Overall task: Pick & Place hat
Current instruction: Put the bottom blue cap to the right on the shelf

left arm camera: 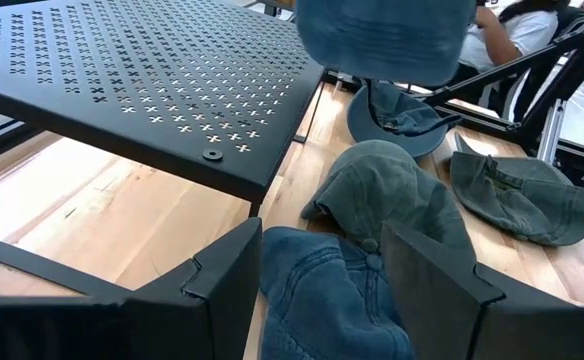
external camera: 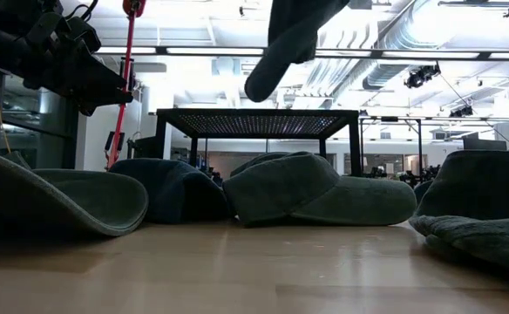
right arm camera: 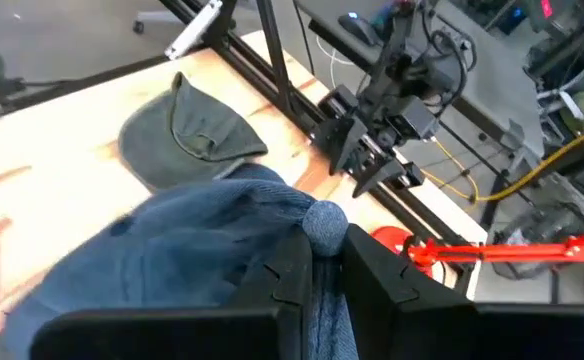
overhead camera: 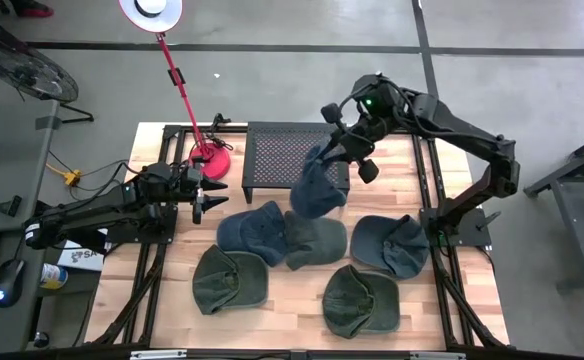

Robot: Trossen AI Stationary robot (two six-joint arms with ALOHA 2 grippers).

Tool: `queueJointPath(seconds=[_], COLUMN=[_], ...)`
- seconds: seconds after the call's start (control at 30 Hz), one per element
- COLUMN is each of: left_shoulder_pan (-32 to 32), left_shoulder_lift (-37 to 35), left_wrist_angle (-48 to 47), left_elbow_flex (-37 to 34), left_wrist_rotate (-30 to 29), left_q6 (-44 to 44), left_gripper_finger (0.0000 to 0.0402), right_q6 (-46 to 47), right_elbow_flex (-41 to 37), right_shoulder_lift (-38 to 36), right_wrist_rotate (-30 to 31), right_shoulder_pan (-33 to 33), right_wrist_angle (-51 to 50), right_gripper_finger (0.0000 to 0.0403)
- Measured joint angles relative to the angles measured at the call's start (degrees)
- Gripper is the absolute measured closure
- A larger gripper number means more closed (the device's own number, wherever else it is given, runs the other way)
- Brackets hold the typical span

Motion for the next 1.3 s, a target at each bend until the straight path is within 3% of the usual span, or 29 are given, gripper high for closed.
queueJointPath(seconds=[0.33, 0.63, 0.77, 0.93, 1.2, 1.3], left_shoulder_pan=[0.0, 0.0, 0.0, 0.0, 0.0, 0.0], left_shoulder_lift=[0.0, 0.0, 0.0, 0.0, 0.0, 0.0], left_wrist_angle=[0.0, 0.0, 0.1, 2.3, 9.5, 13.1], left_elbow_flex=[0.0, 0.0, 0.0, 0.0, 0.0, 0.0], left_wrist_rotate=[0.0, 0.0, -0.1, -6.1, -7.7, -5.1], left_q6=[0.0, 0.0, 0.1, 0.0, -14.8, -21.8], left_gripper_finger=[0.0197, 0.0197, 0.0197, 0.0197, 0.0197, 0.0197], right_q6=[-1.3, -1.1, 4.7, 11.1, 17.6, 19.1], right_elbow_flex=[0.0, 0.1, 1.6, 4.7, 7.5, 7.5], right_shoulder_lift=[-0.2, -0.4, -0.5, -0.5, -0.5, -0.6], right_wrist_rotate=[1.1, 1.1, 1.1, 1.2, 1.4, 1.6], right_shoulder_pan=[0.0, 4.8, 8.2, 12.4, 18.9, 20.8], right_wrist_angle=[-1.5, -3.1, -2.6, -2.2, 6.9, 10.9], right_gripper_finger=[0.037, 0.037, 0.037, 0.037, 0.037, 0.037])
